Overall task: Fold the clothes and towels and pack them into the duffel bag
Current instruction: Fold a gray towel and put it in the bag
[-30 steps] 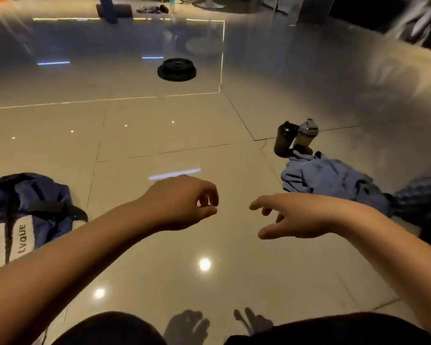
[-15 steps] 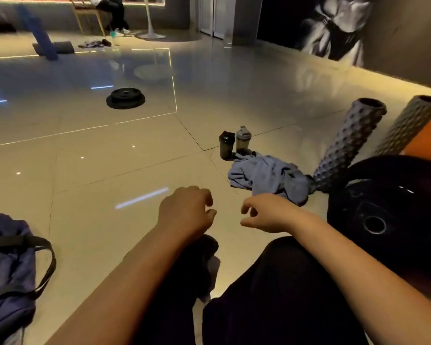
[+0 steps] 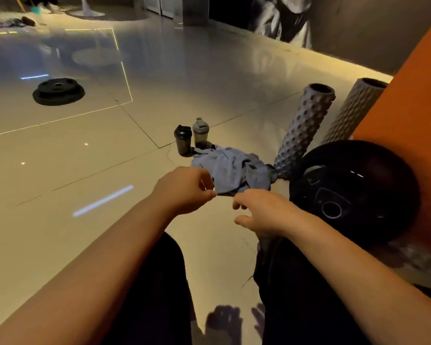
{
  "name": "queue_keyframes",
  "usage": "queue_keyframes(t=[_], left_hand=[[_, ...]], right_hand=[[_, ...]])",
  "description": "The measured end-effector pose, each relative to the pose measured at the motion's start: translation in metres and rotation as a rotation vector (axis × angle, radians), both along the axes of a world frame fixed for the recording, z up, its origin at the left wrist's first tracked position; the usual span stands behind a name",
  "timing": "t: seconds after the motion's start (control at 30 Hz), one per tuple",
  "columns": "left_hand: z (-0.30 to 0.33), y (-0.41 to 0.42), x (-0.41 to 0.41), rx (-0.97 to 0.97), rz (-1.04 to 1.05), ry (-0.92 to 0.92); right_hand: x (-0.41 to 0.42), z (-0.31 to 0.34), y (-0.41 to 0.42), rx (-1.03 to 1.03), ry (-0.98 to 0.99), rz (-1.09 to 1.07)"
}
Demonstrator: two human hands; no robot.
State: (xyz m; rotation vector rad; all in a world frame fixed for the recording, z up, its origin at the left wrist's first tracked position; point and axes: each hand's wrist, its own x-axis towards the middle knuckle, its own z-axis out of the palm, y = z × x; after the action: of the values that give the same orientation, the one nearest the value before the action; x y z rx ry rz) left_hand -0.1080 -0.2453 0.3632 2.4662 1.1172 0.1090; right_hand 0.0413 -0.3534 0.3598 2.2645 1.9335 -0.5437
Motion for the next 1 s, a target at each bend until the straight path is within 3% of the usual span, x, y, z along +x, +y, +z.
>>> queue_keyframes(t=[0.3, 0.47, 0.67, 0.83, 1.0], left_hand=[[-0.013, 0.087, 0.093, -0.042, -0.093, 0.044], [-0.054, 0.161, 0.139, -0.063, -0.078, 0.162], [-0.127, 0.239, 0.201, -0.121, -0.029, 0.205], [-0.206, 0.28, 0.256, -0.253, 0.033, 0.15], [-0.278, 0.303, 0.285, -0.314, 0.156, 0.098]], right_hand=[[0.112, -0.007, 0.059, -0.116, 0.495, -0.297], [0.156, -0.026, 0.113, -0.037, 0.732, -0.483], [0.218, -0.062, 0.196, 0.027, 0.762, -0.557], [0.284, -0.158, 0.243, 0.06, 0.482, -0.647], [0.31, -0.236, 0.275, 0.043, 0.425, -0.586]])
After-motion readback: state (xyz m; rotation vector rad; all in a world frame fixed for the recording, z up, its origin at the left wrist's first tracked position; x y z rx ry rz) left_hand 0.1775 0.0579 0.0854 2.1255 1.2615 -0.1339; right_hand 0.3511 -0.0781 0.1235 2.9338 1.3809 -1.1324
